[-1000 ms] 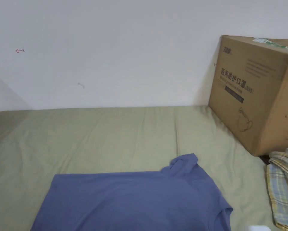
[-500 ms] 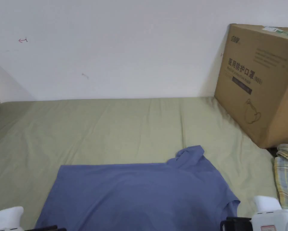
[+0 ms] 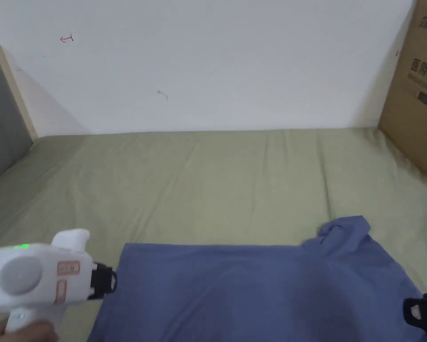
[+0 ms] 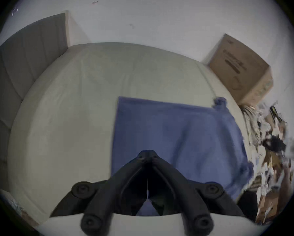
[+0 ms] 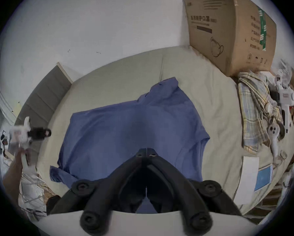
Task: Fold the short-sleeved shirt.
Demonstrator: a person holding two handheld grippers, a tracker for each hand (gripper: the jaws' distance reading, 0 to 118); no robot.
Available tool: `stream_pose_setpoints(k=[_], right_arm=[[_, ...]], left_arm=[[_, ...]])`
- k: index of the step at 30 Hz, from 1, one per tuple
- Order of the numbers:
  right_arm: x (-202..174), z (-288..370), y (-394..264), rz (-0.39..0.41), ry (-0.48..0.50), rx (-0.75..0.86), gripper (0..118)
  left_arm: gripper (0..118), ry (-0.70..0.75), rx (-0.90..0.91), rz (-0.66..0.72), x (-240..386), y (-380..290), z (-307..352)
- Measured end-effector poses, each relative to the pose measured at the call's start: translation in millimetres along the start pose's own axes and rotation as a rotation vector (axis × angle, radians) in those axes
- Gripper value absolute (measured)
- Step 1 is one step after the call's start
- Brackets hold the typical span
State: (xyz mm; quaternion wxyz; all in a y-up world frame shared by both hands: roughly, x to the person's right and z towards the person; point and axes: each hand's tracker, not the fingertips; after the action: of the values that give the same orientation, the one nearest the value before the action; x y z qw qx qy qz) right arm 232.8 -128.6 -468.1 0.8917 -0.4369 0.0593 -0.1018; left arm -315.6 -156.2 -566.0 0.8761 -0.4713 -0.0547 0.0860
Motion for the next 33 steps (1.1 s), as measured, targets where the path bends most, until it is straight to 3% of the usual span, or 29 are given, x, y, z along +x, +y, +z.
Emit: stream_pose_setpoints(k=[2, 3, 4, 5, 6, 12, 15, 16, 17, 18, 20, 26, 31, 32, 33], right_arm=[[7.0, -14.1, 5.0, -0.006, -0.002, -0.018, 0], [10.5, -20.4, 6.4, -0.014, -0.005, -0.027, 0], [11.9, -26.6, 9.9, -0.028, -0.01, -0.037, 0], [17.1, -33.3, 10.2, -0.05, -0.012, -0.046, 0], [21.3, -38.6, 10.2, -0.066, -0.011, -0.053, 0], [39.5, -67.2, 7.1, -0.098, -0.045, -0.091, 0], [50.7, -76.6, 2.4, -0.123, -0.055, -0.113, 0], [50.8, -77.6, 2.7, -0.135, -0.053, -0.118, 0], [53.5, -78.8, 1.5, -0.143, -0.051, -0.12, 0], [55.3, -79.9, 0.9, -0.144, -0.049, -0.121, 0], [56.1, -82.4, 2.4, -0.142, -0.053, -0.124, 0], [73.7, -104.2, 49.0, -0.108, 0.027, -0.068, 0], [94.9, -159.4, 117.5, -0.101, 0.021, -0.049, 0], [100.9, -174.9, 131.3, -0.106, 0.018, -0.06, 15], [104.1, -185.8, 140.2, -0.106, 0.004, -0.069, 50]], left_arm=[[0, 0.011, -0.028, 0.02, -13.9, 34.2, -36.7], [17, 0.016, -0.032, 0.021, -16.8, 45.9, -51.0], [48, 0.039, -0.034, 0.017, -20.3, 57.3, -67.0], [102, 0.052, -0.026, 0.014, -22.9, 67.3, -83.8], [118, 0.07, -0.037, 0.007, -24.8, 73.8, -98.1], [116, 0.163, -0.113, -0.044, -25.8, 84.6, -162.1], [94, 0.042, -0.277, -0.046, -27.4, 78.1, -191.2], [71, 0.158, -0.167, -0.16, -17.5, 76.6, -180.0], [9, 0.117, -0.147, -0.193, -13.2, 78.4, -170.3], [0, 0.103, -0.117, -0.211, -11.7, 77.4, -162.0], [0, -0.019, -0.054, -0.156, 6.5, 61.6, -123.3], [0, 0.04, -0.058, -0.119, -4.3, 69.0, -91.7], [0, 0.059, -0.012, -0.086, -16.6, 74.8, -82.7], [0, 0.031, -0.029, -0.059, -17.5, 74.5, -83.5], [0, 0.029, -0.035, -0.052, -17.9, 74.7, -84.2]])
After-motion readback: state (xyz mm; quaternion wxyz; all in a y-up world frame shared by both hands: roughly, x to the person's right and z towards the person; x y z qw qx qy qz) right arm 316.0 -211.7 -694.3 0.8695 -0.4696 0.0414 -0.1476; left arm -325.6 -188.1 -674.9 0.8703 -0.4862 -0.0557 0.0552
